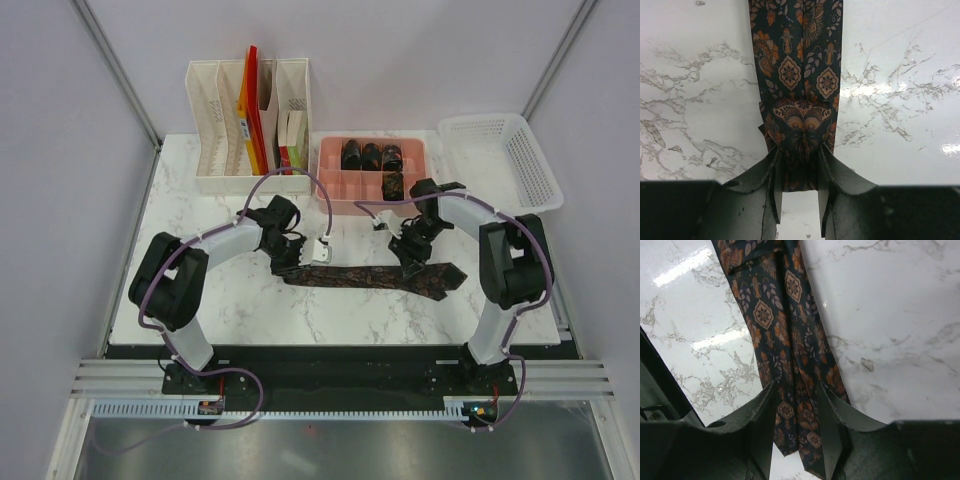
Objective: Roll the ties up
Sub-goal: Roll the tie at the center of the board.
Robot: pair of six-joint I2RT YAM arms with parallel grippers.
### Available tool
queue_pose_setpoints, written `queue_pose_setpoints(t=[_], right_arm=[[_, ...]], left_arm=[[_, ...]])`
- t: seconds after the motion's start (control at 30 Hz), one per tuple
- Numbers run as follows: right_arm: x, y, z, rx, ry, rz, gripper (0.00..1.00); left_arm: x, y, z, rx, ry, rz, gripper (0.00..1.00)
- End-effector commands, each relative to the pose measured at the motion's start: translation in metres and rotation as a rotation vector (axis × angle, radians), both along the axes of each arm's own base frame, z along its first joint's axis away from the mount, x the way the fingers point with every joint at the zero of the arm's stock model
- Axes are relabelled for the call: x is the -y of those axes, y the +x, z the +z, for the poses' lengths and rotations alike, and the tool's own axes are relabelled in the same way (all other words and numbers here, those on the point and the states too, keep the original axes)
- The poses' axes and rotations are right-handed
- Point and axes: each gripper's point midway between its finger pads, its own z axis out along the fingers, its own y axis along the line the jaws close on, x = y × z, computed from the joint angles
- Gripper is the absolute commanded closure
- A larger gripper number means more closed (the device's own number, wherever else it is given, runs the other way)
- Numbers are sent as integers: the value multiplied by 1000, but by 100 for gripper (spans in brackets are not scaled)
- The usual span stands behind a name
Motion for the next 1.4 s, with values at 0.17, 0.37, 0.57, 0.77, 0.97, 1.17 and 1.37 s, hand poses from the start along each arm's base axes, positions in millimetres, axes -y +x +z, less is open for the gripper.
queue_pose_setpoints(t=[0.17,0.37,0.57,0.77,0.97,1.17,1.37], right_arm=[[19,1,33,286,0,75,56],[43,-12,22,388,-101,75,54],[57,-38,9,361,-161,109,59],[68,-50,-7,343,-207,106,62],[71,-54,-16,339,-229,116,77],[65,-51,3,344,-204,112,100],[64,-23,34,464,-217,162,100]], left_arm=[[-16,-5,-11,-42,88,-10,86],[-15,-7,-10,-51,79,-9,86],[-14,-8,-12,-59,77,-5,86],[-13,-6,-11,-57,72,-2,86],[-12,-6,-12,-61,72,-3,86],[-11,-6,-12,-65,67,-1,86],[-11,-8,-13,-75,62,-2,86]])
